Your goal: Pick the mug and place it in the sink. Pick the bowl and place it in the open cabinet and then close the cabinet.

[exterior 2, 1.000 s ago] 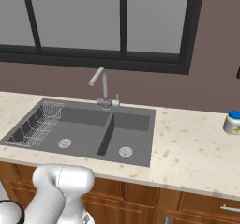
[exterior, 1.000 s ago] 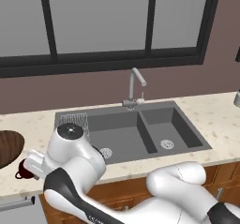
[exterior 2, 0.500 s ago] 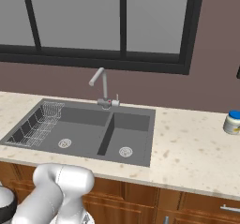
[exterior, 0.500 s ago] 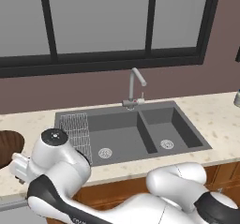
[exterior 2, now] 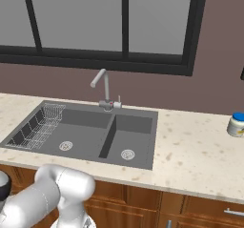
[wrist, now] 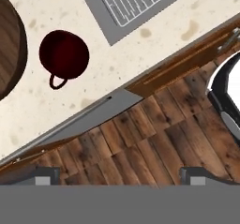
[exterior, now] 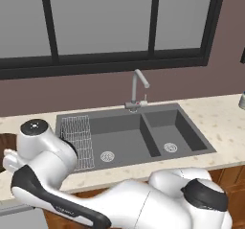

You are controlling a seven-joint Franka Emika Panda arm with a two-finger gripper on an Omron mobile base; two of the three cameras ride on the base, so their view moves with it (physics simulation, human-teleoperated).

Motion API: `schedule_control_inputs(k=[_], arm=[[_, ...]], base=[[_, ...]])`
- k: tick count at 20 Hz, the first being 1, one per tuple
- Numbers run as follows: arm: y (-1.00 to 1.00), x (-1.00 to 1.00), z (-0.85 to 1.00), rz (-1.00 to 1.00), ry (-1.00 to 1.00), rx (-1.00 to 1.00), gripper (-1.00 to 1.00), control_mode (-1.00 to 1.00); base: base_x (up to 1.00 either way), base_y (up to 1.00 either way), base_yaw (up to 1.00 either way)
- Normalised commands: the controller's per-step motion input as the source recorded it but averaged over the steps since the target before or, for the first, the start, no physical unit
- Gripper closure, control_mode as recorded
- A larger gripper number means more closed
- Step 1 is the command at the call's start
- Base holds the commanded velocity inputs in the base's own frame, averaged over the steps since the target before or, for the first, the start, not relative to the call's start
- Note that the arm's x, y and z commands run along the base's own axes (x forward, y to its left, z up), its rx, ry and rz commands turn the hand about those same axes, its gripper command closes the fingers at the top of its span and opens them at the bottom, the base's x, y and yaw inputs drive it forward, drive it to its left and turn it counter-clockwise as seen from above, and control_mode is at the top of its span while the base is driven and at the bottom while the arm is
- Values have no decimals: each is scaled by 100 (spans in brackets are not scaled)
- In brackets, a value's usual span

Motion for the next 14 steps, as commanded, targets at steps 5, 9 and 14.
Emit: schedule_control_inputs(k=[5, 9, 14], arm=[[36, 17, 0, -3, 0, -19, -100, -100], [29, 21, 0, -2, 1, -2, -100, -100], [18, 33, 0, 0, 5, 0, -100, -100]], base=[[0, 0, 0], [0, 0, 0], [0, 0, 0]])
